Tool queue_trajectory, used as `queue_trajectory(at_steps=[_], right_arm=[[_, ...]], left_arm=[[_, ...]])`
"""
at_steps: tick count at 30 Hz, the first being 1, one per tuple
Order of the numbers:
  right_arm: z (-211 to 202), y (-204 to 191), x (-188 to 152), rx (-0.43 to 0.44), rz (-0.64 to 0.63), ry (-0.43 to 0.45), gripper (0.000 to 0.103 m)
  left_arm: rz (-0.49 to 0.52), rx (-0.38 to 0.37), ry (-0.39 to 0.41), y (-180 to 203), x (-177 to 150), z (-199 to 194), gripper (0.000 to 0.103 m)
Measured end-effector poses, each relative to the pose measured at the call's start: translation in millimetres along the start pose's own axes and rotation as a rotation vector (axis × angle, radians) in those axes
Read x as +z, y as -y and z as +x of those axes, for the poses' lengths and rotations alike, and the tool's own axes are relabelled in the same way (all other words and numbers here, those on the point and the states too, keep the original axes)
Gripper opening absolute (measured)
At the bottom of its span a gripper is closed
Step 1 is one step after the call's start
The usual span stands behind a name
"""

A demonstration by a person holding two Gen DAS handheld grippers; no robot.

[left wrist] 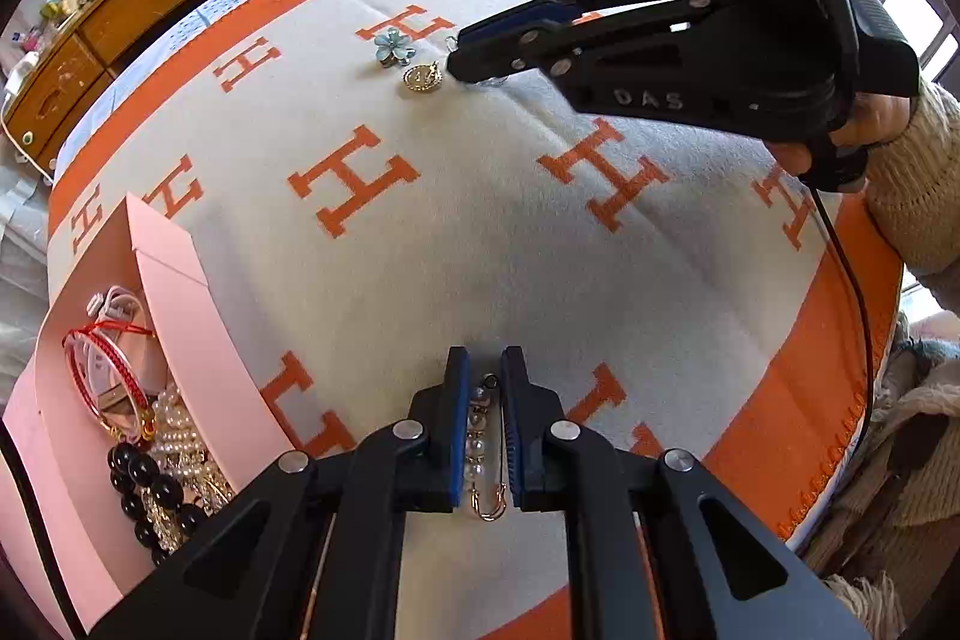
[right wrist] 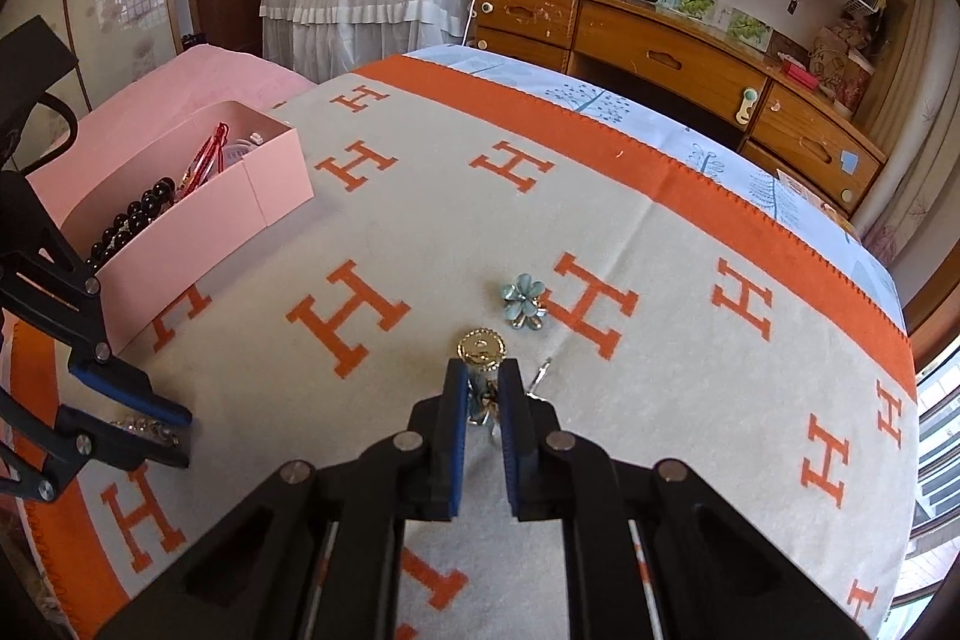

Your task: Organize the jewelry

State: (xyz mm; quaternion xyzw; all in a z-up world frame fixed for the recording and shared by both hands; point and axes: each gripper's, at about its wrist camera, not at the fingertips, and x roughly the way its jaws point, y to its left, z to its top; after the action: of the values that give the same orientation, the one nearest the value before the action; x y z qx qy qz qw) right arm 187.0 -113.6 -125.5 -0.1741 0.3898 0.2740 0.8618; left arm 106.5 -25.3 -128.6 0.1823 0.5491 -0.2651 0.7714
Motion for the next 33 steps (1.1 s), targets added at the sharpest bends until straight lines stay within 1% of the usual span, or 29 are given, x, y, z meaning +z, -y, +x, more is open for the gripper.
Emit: queue_trajectory(at_steps=[3,8,12,17,22,26,31,33], right_arm=[[-11.4,20.3,-1.7,0.063,0.129,0.01,0.01],[-48.1,57.0,-0.8,0.188,0.352,0.082,0.01],[-73.5,65.6,4.7,0.25,0.445,0.12,0.01],[-92.5,45.8,20.4,0.33,0.461,0.145,0.01],[-103.3,17.6,39.6,0.394,0.446,0.155,0.01],[-97.8,-10.7,53.3,0.49,0.439,0.123,0.01],[-79.3,-51.7,67.9,0.559,0.418,0.062,0.01],[-71.1,-66.6,75.0,0.573,0.41,0.041,0.01]], left_arm=[[-0.045,-0.008,0.012,2.0,-4.8,-4.8,0.006],[-0.143,-0.028,0.046,-6.7,-13.2,-20.2,0.004],[-0.232,-0.043,0.089,-19.4,-19.0,-40.2,0.004],[-0.344,-0.036,0.156,-36.0,-28.0,-75.7,0.003],[-0.447,0.004,0.221,-64.5,-41.3,-104.5,0.003],[-0.507,0.026,0.247,-78.6,-58.0,-117.8,0.004],[-0.596,0.095,0.257,-98.0,-83.9,-129.7,0.004],[-0.63,0.123,0.254,-105.4,-93.1,-131.1,0.004]])
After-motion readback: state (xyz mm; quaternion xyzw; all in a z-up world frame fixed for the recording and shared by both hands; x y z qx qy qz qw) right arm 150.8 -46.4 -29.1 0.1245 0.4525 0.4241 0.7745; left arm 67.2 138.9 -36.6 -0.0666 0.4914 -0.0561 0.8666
